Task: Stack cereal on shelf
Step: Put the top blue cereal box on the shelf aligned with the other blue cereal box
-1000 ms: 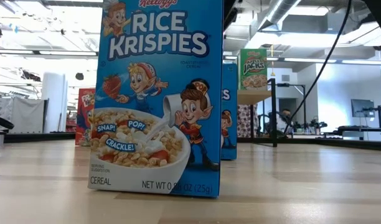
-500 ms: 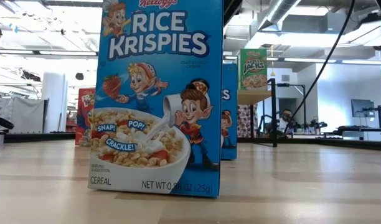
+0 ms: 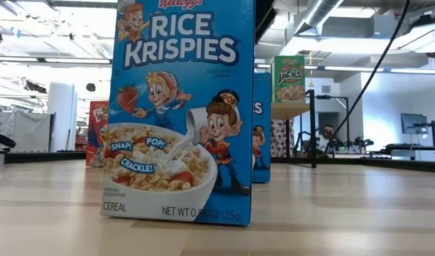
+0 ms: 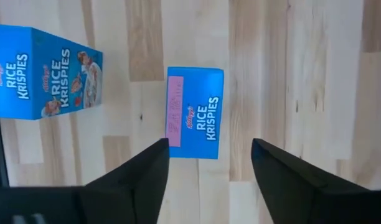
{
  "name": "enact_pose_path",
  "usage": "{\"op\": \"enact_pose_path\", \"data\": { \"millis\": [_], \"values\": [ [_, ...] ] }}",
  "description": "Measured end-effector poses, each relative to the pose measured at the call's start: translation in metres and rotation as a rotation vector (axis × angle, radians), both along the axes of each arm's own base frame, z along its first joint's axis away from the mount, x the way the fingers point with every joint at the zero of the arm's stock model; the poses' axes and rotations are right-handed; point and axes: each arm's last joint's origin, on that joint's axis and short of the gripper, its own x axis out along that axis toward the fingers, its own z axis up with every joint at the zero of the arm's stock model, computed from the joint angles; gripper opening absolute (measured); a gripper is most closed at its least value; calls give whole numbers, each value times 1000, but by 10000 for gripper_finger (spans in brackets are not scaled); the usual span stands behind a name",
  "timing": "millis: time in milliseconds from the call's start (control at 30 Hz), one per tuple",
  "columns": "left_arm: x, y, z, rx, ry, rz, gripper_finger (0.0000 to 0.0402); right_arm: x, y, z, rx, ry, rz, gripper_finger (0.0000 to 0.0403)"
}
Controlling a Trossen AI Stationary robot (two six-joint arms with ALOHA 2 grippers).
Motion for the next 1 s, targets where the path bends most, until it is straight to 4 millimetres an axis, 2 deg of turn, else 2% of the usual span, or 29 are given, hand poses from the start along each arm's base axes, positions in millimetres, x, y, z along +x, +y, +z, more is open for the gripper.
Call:
{"op": "enact_pose_path", "data": {
  "millis": [467,667,1000],
  "values": [
    [0,0,0,0,0,0,242,4,1,1,8,-46,7,318],
    [0,0,0,0,0,0,242,18,3,-29,-7,33,9,351],
    [0,0,0,0,0,0,242,22,4,-39,8,65,13,357]
  ]
}}
